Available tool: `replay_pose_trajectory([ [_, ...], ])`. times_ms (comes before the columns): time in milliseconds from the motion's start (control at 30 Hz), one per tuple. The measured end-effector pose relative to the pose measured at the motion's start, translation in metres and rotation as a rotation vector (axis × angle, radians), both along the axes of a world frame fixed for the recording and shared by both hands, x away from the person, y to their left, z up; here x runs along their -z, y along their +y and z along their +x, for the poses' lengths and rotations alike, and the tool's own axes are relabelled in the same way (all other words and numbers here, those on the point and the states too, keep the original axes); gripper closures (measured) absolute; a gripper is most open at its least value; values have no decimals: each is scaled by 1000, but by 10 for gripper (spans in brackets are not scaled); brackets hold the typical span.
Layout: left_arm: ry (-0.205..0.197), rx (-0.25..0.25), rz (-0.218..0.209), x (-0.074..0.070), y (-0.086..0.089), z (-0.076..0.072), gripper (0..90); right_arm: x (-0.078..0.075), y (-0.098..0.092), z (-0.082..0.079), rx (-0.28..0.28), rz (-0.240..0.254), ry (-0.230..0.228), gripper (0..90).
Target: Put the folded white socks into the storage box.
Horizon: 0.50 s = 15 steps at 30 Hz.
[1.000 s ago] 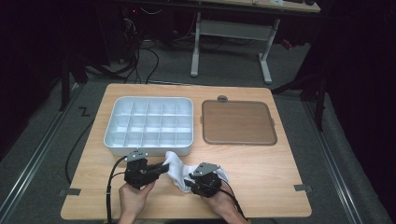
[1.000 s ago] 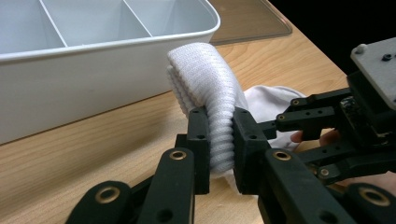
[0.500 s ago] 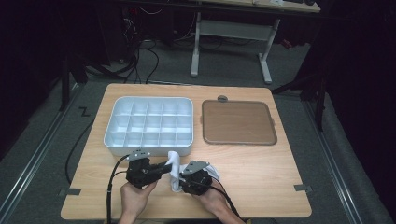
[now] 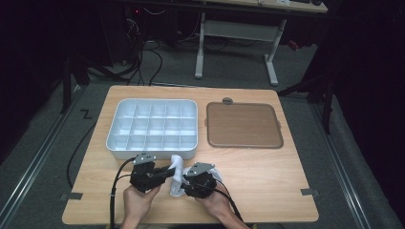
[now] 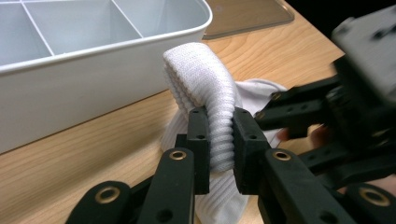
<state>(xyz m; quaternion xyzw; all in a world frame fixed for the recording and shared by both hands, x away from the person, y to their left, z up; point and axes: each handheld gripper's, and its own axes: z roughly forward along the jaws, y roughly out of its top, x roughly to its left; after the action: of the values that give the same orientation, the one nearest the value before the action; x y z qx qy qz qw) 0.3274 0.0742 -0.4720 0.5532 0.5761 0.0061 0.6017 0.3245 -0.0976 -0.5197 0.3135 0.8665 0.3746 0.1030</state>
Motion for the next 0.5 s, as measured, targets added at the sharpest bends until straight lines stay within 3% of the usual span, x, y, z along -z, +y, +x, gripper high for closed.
replay_pose_trajectory([
  [233, -1, 3, 28, 2, 0, 0, 795, -17, -35, -8, 76, 57, -29, 623],
  [267, -1, 3, 29, 2, 0, 0, 795, -20, -47, -9, 109, 61, -38, 624],
  [500, 1, 3, 40, 3, 0, -1, 795, -24, -82, -10, 212, 50, -60, 625],
])
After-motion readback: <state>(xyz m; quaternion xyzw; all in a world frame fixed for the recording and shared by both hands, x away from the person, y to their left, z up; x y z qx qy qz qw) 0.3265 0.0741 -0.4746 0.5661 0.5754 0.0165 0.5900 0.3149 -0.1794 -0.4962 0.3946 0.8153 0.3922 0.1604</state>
